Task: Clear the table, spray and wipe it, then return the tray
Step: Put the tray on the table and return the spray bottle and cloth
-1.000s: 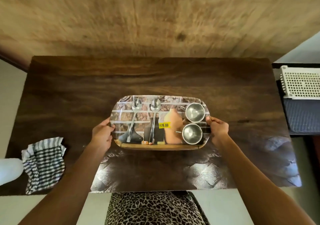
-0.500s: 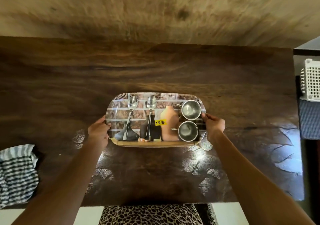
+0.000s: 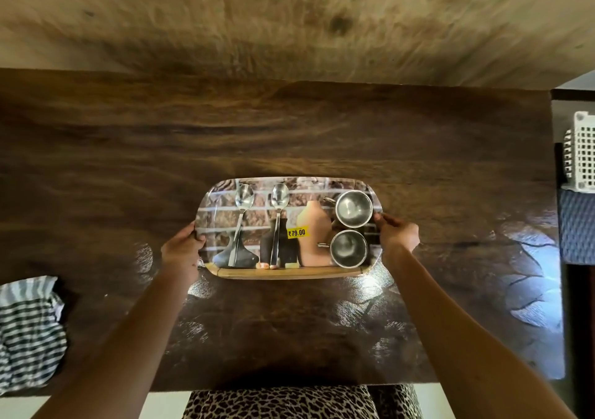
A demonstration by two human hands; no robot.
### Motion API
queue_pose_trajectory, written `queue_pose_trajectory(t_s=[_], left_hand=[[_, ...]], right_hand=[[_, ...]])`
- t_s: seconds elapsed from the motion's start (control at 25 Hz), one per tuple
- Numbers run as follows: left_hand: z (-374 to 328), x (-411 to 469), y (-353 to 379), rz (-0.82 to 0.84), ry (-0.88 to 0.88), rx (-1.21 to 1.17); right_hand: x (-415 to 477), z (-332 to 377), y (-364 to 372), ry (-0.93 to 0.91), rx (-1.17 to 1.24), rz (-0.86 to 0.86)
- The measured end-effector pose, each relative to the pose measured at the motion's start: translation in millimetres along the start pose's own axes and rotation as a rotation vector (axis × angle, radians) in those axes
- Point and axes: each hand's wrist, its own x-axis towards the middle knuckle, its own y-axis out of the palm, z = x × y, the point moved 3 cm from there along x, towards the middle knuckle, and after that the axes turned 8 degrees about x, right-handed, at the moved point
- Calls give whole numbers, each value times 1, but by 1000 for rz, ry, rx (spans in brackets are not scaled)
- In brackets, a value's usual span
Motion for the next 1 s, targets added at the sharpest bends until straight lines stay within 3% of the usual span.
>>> queue_pose_trajectory(t_s=[0.2,0.6,0.84,1.0], left_hand=[[-2,3,-3,-81,131,165],[19,-44,-34,-142,444,265],[54,-87,-107,-139,595,202],[94,-122,-192,-136,816,208]], right_hand=[[-9,11,0,-215,-219,-38],[-72,11,-19,-552,-214,-72],[-170,-5,-34,-845,-71,-3],[-270,-37,-47,-900,-9,22]])
